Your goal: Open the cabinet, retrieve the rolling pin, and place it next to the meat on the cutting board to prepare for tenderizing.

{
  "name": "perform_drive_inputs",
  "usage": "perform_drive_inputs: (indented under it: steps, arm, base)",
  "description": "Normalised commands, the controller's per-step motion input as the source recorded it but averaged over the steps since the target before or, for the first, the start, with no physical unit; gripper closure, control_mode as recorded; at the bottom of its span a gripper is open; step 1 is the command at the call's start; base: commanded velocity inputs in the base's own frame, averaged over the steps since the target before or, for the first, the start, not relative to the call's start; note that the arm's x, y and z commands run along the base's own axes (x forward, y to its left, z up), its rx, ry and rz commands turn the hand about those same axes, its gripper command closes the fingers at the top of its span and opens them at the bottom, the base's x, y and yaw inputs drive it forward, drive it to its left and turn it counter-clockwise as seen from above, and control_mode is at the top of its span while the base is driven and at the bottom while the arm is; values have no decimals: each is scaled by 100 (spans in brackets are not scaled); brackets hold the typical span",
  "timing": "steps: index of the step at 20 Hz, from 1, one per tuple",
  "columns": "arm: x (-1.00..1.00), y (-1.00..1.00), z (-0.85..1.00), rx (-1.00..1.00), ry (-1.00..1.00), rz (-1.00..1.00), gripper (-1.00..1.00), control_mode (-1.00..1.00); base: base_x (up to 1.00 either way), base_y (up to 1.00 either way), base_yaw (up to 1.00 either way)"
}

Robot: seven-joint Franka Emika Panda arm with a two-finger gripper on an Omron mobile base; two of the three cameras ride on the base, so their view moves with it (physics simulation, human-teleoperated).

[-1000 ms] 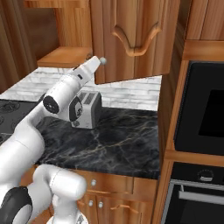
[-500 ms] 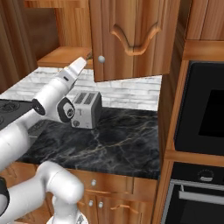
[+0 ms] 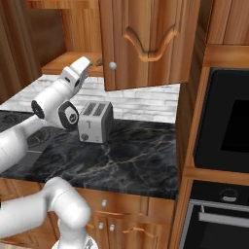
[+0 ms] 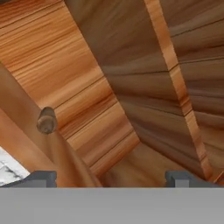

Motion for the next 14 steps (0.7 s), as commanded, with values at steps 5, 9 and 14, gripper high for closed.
perform_drive_inputs:
  steps: [5,9,14]
  arm:
    - [54,0,2,-7,13,-10,-100,-100]
    - [27,0,0,-2,12,-8,-100,-100]
    - [17,-10,0,0,13,-10,-100,-100]
  base:
    - [0,0,0]
    - [0,0,0]
    - [0,0,0]
